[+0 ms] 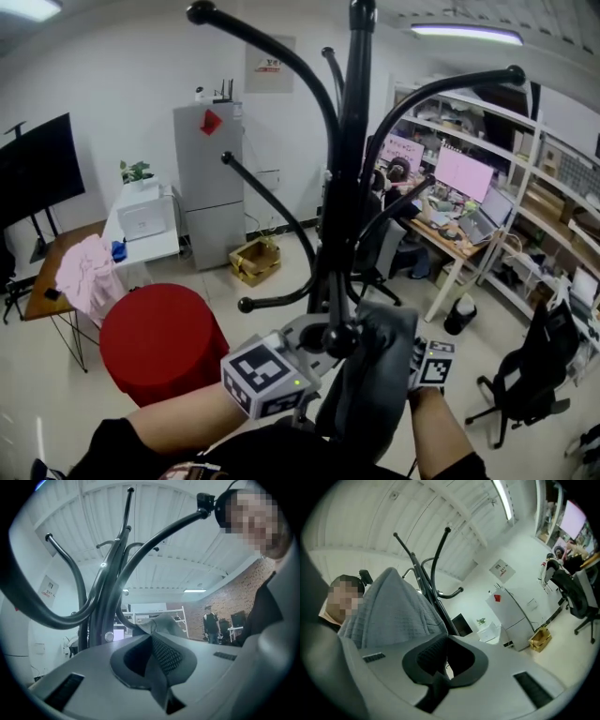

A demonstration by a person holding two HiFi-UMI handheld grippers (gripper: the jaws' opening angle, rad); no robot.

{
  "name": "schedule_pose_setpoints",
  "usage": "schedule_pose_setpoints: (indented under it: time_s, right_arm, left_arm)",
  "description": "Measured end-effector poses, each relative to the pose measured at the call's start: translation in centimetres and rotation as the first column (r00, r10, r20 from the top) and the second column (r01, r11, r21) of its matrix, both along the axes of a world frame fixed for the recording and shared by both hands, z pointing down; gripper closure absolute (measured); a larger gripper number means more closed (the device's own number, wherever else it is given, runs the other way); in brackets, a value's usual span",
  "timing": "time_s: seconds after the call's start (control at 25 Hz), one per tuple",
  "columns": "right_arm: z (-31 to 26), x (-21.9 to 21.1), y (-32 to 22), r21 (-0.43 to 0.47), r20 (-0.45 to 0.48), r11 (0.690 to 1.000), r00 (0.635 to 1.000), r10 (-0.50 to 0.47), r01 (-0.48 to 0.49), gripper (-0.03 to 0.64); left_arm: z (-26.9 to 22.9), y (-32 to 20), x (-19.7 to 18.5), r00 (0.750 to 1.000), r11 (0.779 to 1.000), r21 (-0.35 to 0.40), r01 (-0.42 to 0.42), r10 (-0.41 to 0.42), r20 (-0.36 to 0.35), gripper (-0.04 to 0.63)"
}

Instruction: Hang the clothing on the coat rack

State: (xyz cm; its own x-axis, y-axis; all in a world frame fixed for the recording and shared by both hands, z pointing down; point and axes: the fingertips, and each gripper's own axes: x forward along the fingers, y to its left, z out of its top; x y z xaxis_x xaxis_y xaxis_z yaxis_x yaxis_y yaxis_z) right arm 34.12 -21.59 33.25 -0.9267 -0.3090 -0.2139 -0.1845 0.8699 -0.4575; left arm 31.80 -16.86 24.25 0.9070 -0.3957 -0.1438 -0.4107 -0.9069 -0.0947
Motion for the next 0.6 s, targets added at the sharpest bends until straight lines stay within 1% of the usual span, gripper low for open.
schedule_pose_setpoints:
  time_s: [0.12,0.2,0.28,0.36,0.48,0.52,0.6]
  right_arm:
    - [-0.4,1.6,0.0,0.02,0.06,0.999,0.997,0.047,-0.049,0.601]
    - [-0.3,2.9,-0.6,0.012,0.086,0.995,0.991,0.099,-0.101,0.595]
    - [-0.3,4.3,-1.5,-0.008,0.108,0.988,0.982,0.157,-0.157,0.567]
    - [0.1,5.9,-2.3,-0.05,0.15,0.98,0.968,0.2,-0.195,0.539]
    - [0.5,8.6,-3.5,-0.112,0.21,0.959,0.937,0.279,-0.26,0.446]
    - [0.4,9.4,-3.7,-0.123,0.228,0.953,0.926,0.3,-0.278,0.426]
    - [0.2,10.9,-3.8,-0.125,0.246,0.941,0.909,0.337,-0.315,0.414]
  left_arm:
    - [0.5,-0.2,0.4,1.0,1.0,0.015,0.024,-0.024,-0.008,0.595]
    - [0.6,-0.2,0.6,1.0,0.999,0.018,0.03,-0.029,-0.002,0.595]
    - [0.7,0.0,0.8,0.999,0.999,0.02,0.036,-0.037,0.008,0.595]
    - [0.8,-0.1,0.9,0.999,0.999,0.032,0.042,-0.042,-0.002,0.595]
    - [1.1,-0.1,1.0,0.999,0.999,-0.002,0.05,-0.05,-0.002,0.595]
    - [1.1,-0.1,1.0,0.999,0.999,-0.01,0.054,-0.054,0.0,0.595]
    - [1.0,-0.2,1.0,0.998,0.998,-0.007,0.06,-0.06,-0.002,0.595]
